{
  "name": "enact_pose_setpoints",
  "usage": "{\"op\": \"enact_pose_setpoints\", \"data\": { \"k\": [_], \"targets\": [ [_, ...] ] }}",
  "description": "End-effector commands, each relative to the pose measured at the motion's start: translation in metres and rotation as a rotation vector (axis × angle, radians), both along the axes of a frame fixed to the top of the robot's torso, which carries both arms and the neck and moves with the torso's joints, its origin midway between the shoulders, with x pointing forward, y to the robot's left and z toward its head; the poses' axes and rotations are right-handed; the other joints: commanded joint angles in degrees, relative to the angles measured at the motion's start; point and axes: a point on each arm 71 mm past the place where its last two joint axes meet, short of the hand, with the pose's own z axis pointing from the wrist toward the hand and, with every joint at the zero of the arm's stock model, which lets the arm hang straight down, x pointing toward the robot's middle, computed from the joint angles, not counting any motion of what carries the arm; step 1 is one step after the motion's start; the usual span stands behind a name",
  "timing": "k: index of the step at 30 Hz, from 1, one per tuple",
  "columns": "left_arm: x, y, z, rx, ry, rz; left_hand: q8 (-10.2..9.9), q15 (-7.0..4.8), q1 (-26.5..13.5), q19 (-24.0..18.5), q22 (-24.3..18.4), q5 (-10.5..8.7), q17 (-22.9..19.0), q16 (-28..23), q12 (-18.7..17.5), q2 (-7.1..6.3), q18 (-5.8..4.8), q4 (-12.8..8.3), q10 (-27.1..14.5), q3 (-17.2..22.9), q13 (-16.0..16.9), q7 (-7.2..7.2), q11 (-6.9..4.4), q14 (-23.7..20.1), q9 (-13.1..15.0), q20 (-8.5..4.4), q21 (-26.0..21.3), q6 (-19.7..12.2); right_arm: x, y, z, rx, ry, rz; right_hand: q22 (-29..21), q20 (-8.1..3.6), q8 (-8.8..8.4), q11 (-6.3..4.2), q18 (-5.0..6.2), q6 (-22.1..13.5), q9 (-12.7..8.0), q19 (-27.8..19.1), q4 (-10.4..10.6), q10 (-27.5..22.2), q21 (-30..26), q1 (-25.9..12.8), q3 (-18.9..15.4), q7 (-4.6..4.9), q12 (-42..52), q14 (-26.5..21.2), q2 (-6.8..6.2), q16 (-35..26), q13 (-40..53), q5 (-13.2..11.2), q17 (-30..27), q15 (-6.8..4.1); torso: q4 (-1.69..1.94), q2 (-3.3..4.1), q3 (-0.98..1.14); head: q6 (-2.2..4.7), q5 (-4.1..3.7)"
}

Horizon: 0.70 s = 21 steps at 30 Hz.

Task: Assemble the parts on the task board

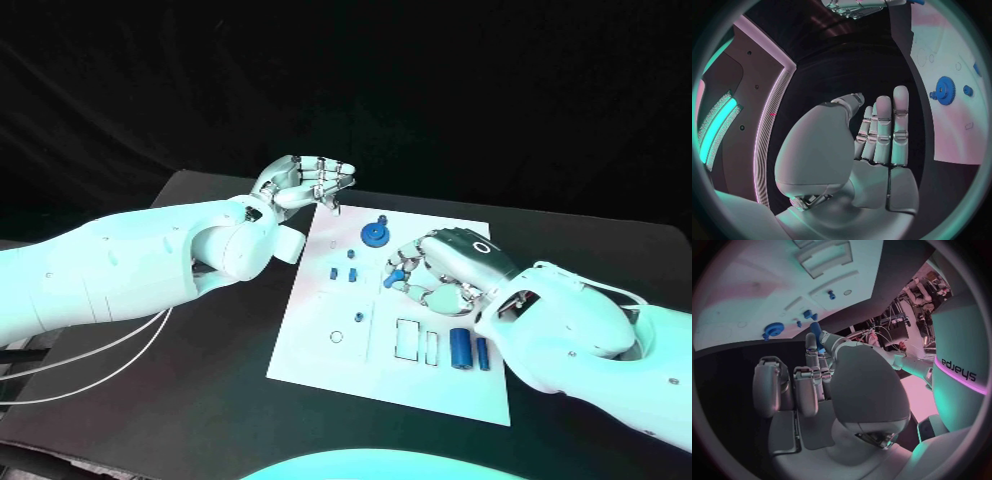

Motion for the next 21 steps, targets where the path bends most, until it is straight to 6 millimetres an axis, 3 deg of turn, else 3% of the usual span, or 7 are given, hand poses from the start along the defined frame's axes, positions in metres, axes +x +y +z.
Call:
{"op": "enact_pose_setpoints", "data": {
  "k": [1,5,10,21],
  "targets": [
    [0.0,-0.003,0.001,-0.012,-0.003,-0.016,0.19,-0.1,0.15,-0.25,-0.1,0.19,-0.09,-0.05,0.2,0.21,0.89,-0.02,-0.39,0.24,-0.05,0.1,0.07,-0.46,-0.08,0.02,-0.37,-0.29,-0.008,0.015,-0.001,0.053,0.01,0.05,7.5,-0.19,0.65,-0.07,-0.39,0.19,1.01,0.07,-0.21,0.19,-0.05,-0.33,0.29,0.0,-0.13,4.26,-0.26,0.17,0.01,0.31,6.94,-0.42,0.07,-0.04,-0.06,-0.26,0.49],
    [0.001,-0.004,0.001,-0.014,-0.002,-0.018,0.19,-0.1,0.15,-0.25,-0.1,0.19,-0.09,-0.05,0.2,0.21,0.89,-0.02,-0.39,0.24,-0.05,0.1,0.07,-0.46,-0.08,0.02,-0.37,-0.29,-0.018,0.034,-0.01,0.061,0.031,0.099,7.45,-0.19,0.65,-0.06,-0.37,0.17,1.02,0.03,-0.23,0.18,-0.15,-0.34,0.32,0.02,-0.16,4.26,-0.26,0.17,0.01,0.35,6.94,-0.42,0.17,0.02,-0.13,-0.36,0.69],
    [0.001,-0.006,0.001,-0.016,-0.001,-0.023,0.19,-0.1,0.15,-0.25,-0.1,0.19,-0.09,-0.05,0.2,0.21,0.89,-0.02,-0.39,0.24,-0.05,0.1,0.07,-0.46,-0.08,0.02,-0.37,-0.29,-0.023,0.051,-0.029,0.045,0.061,0.129,7.43,-0.19,0.65,-0.05,-0.36,0.15,1.03,0.01,-0.25,0.16,-0.19,-0.36,0.34,0.03,-0.17,4.27,-0.29,0.18,0.01,0.38,6.96,-0.41,-0.01,0.1,-0.11,-0.47,1.01],
    [0.0,-0.009,0.001,-0.019,0.0,-0.031,0.19,-0.1,0.15,-0.25,-0.1,0.19,-0.09,-0.05,0.2,0.21,0.89,-0.02,-0.39,0.24,-0.05,0.1,0.07,-0.46,-0.08,0.02,-0.37,-0.29,-0.024,0.065,-0.061,-0.015,0.107,0.139,7.33,-0.19,0.65,-0.03,-0.32,0.11,1.05,-0.08,-0.27,0.15,-0.4,-0.43,0.36,0.07,-0.21,4.24,-0.34,0.14,0.01,0.45,6.84,-0.4,0.05,0.14,0.0,-1.01,1.41]
  ]
}}
